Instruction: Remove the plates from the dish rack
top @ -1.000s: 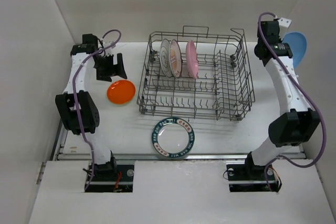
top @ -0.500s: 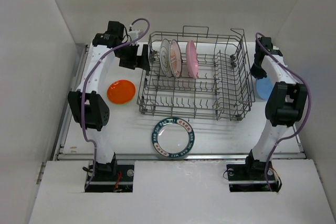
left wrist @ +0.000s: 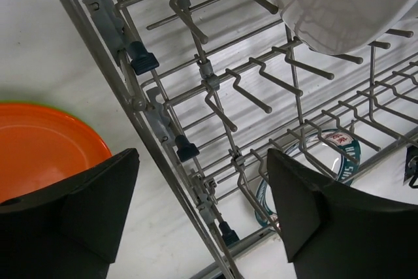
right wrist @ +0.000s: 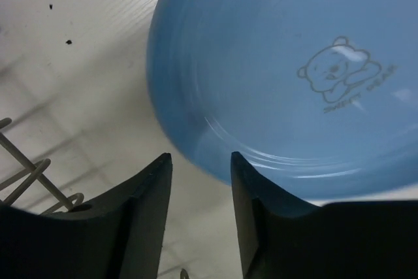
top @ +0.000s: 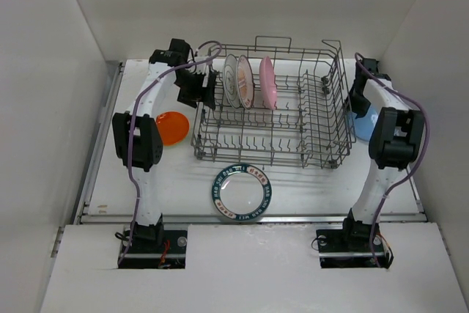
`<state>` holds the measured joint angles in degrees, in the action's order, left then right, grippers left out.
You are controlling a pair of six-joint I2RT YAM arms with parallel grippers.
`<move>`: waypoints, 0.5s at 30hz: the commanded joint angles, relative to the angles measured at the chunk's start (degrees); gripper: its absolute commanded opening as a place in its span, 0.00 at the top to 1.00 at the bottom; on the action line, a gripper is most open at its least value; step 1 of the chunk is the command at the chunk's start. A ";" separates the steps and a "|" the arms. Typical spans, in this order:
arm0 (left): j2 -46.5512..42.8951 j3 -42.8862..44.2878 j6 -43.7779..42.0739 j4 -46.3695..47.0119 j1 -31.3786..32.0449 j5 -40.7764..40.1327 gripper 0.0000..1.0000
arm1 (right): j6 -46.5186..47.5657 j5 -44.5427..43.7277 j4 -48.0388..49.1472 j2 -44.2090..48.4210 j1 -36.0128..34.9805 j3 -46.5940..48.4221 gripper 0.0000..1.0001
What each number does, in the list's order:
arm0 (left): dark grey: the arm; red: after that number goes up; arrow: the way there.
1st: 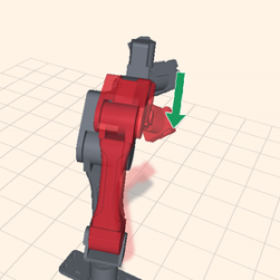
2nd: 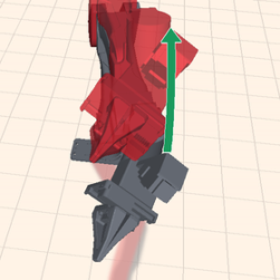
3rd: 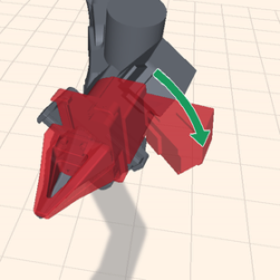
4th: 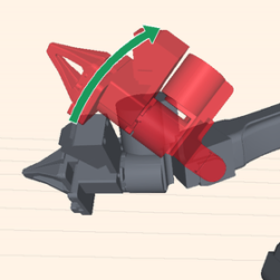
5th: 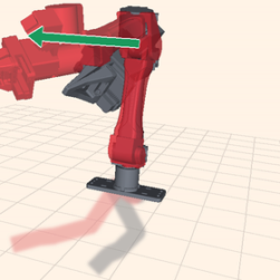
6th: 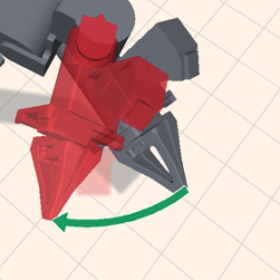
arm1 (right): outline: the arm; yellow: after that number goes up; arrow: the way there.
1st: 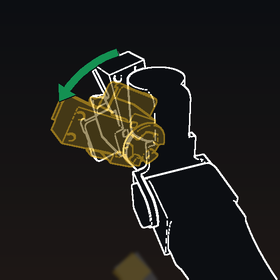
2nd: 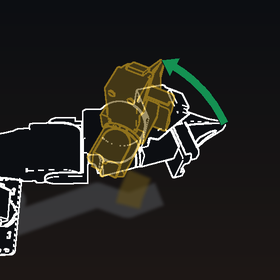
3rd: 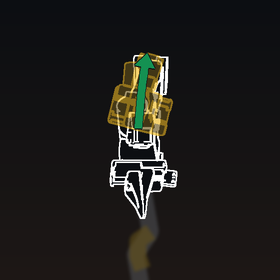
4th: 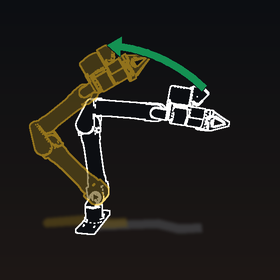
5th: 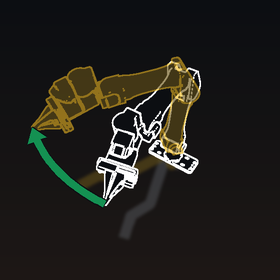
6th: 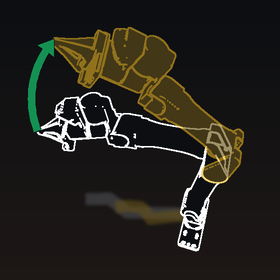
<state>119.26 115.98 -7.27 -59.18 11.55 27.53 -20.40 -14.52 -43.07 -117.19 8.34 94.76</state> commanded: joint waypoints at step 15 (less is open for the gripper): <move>4.49 4.43 10.42 2.84 -0.21 2.45 1.00 | 2.03 7.32 -2.36 12.32 -0.42 8.24 0.33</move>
<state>122.54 118.69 1.72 -58.74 10.00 29.26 -18.94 -10.76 -44.77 -110.59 8.38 97.54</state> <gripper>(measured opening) 0.065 0.670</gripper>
